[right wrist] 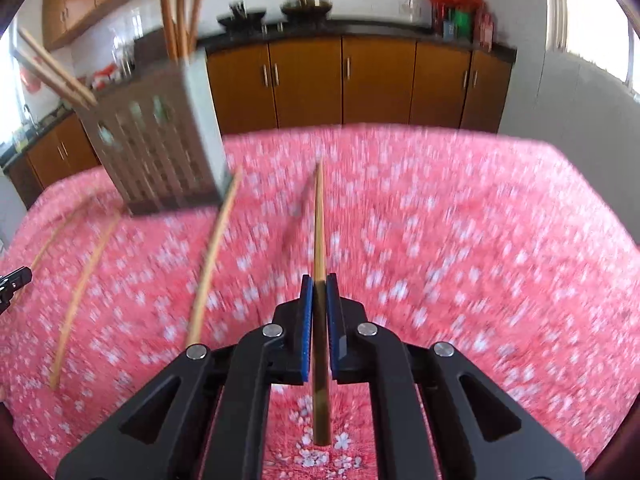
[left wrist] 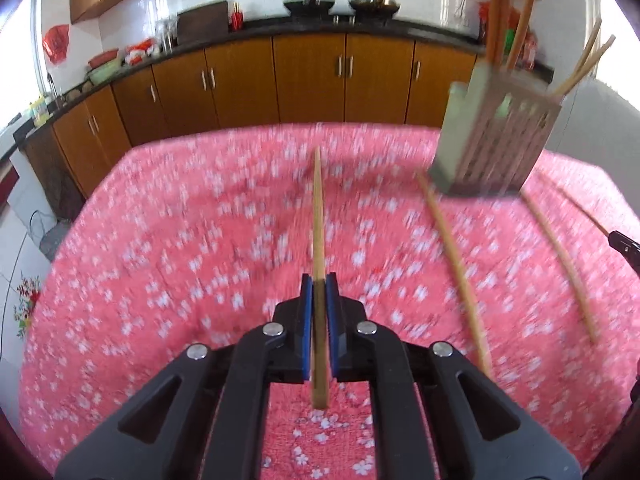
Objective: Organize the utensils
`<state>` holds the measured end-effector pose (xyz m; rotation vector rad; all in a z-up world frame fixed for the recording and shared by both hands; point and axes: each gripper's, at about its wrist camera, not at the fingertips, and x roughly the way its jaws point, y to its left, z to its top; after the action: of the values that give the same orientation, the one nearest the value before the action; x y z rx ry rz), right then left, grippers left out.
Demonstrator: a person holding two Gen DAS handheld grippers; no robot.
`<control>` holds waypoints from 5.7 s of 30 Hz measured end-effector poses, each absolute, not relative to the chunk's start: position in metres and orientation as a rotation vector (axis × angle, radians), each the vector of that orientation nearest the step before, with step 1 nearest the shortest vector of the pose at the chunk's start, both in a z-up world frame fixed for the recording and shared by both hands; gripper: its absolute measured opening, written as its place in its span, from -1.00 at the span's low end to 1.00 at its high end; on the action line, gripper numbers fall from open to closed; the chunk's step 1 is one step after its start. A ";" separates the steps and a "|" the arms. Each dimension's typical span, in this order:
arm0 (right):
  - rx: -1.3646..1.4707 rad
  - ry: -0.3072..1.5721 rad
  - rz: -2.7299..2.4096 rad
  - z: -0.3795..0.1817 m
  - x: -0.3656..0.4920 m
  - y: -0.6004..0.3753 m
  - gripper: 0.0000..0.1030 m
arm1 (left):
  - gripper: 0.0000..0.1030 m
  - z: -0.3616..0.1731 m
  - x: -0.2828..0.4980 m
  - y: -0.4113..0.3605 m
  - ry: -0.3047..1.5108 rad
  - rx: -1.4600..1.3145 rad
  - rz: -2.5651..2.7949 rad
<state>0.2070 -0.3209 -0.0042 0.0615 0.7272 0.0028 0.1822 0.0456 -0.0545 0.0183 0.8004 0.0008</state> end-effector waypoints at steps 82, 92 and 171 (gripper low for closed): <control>0.185 0.846 0.165 -0.009 0.201 -0.296 -0.27 | -0.25 -0.002 0.171 0.047 0.654 -0.134 -0.016; 0.033 0.921 0.129 -0.047 0.200 -0.265 -0.83 | -0.25 -0.068 0.168 -0.003 0.821 -0.119 -0.151; 0.048 0.880 -0.002 -0.052 0.256 -0.292 -0.83 | -0.77 -0.102 0.235 0.026 0.904 -0.092 0.008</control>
<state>0.2561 -0.2917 -0.0522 0.0479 0.8797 -0.0015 0.2354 0.0261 -0.1020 -0.0919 0.9038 0.0076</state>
